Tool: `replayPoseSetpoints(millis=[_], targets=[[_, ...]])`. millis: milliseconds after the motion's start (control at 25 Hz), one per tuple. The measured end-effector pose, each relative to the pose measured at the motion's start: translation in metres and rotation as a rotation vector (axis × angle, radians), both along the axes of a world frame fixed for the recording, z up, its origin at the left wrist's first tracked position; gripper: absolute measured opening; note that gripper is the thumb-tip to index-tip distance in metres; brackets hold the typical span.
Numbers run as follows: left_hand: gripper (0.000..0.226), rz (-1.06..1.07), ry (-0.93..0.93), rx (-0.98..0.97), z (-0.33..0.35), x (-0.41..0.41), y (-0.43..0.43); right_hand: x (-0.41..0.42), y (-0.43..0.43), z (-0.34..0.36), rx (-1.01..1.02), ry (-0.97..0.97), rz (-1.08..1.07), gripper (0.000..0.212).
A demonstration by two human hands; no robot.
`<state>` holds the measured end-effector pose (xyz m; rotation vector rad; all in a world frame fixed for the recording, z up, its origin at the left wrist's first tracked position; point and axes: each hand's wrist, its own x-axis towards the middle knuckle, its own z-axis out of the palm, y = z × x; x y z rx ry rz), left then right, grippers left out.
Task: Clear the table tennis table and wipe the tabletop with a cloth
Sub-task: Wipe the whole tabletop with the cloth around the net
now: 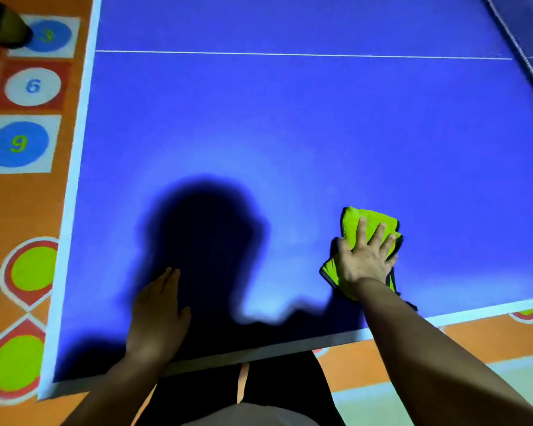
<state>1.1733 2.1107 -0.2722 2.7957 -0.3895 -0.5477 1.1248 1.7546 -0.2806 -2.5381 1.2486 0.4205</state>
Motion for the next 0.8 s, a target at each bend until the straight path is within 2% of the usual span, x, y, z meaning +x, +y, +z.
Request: replayPoseSetpoints(millis=[80,320,400,480,560,680,800], targets=[[0.08,0.013,0.011,0.013,-0.002,0.01,0.034,0.012,0.038,0.001,0.008,0.013,-0.024,0.069],[0.075,0.056,0.023,0.01,-0.005,0.042,0.129,0.049,0.179,-0.009,-0.056,-0.001,0.216,0.072],[0.079,0.027,0.05,0.036,-0.008,0.049,0.153,0.061,0.228,-0.011,-0.063,-0.005,0.318,0.08],[0.069,0.023,0.048,0.045,-0.012,0.054,0.171,0.07,0.272,-0.014,-0.093,-0.057,0.439,0.082],[0.063,0.04,0.009,0.05,-0.012,0.06,0.19,0.079,0.317,-0.017,-0.123,-0.114,0.581,0.076],[0.066,0.045,0.003,0.09,-0.005,0.066,0.209,0.094,0.384,-0.016,-0.053,-0.149,0.792,0.068],[0.055,0.082,0.011,0.122,0.006,0.075,0.216,0.107,0.425,-0.012,-0.018,-0.159,0.955,0.063]])
